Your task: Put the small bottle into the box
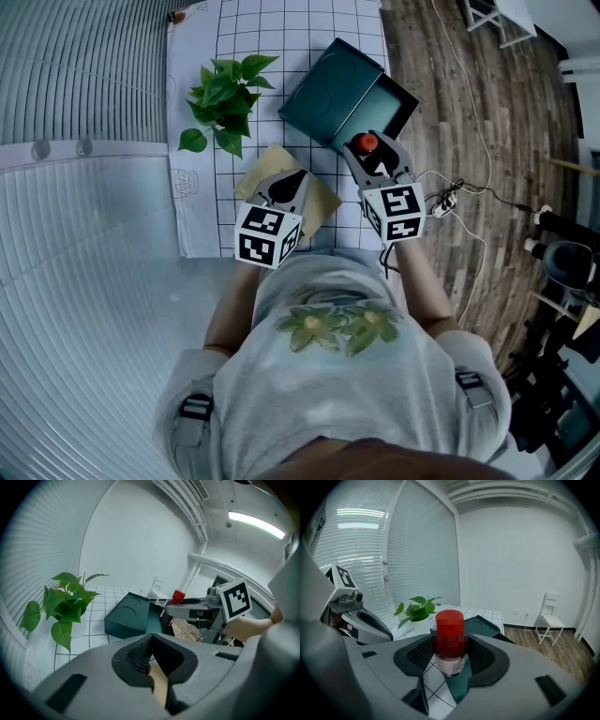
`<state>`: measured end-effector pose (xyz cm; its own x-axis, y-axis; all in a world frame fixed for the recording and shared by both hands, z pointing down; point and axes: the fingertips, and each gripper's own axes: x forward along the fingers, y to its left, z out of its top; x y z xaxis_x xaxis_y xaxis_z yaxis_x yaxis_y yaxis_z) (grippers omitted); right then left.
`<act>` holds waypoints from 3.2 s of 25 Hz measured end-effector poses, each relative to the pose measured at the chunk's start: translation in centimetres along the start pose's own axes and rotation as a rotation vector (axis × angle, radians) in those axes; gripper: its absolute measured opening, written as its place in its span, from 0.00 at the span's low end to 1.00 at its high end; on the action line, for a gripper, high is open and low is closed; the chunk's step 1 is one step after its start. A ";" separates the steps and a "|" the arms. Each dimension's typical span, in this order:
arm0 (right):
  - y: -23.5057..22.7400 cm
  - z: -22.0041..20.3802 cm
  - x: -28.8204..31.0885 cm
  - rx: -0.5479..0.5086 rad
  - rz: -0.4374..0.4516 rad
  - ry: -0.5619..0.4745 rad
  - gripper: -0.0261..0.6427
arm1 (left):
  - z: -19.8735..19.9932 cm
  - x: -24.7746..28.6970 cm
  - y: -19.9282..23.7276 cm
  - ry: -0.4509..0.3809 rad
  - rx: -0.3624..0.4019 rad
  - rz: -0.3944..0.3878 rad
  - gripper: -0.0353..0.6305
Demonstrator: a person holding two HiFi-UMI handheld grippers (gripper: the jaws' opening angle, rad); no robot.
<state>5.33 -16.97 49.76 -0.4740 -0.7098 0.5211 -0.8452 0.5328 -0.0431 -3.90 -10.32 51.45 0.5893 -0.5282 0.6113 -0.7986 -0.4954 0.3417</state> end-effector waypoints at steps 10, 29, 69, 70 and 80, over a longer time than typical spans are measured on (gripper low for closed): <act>-0.4 -0.9 0.8 0.015 0.004 0.024 0.36 | -0.2 0.0 0.2 0.010 0.002 0.003 0.06; -1.2 -3.2 2.8 0.015 0.006 0.088 0.37 | -0.5 0.5 0.6 0.026 0.002 0.012 0.06; -2.6 -7.4 6.0 0.004 -0.004 0.206 0.36 | -0.7 0.6 1.0 0.038 0.003 0.026 0.06; -2.6 -7.5 6.1 0.005 -0.005 0.208 0.36 | -0.7 0.6 1.0 0.038 0.003 0.025 0.06; -2.8 -8.4 6.8 0.001 -0.008 0.238 0.37 | -0.6 0.6 1.1 0.035 0.001 0.023 0.06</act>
<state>6.55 -19.39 60.55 -0.3962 -0.5850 0.7077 -0.8489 0.5271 -0.0395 -4.52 -10.74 52.63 0.5665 -0.5151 0.6433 -0.8116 -0.4841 0.3271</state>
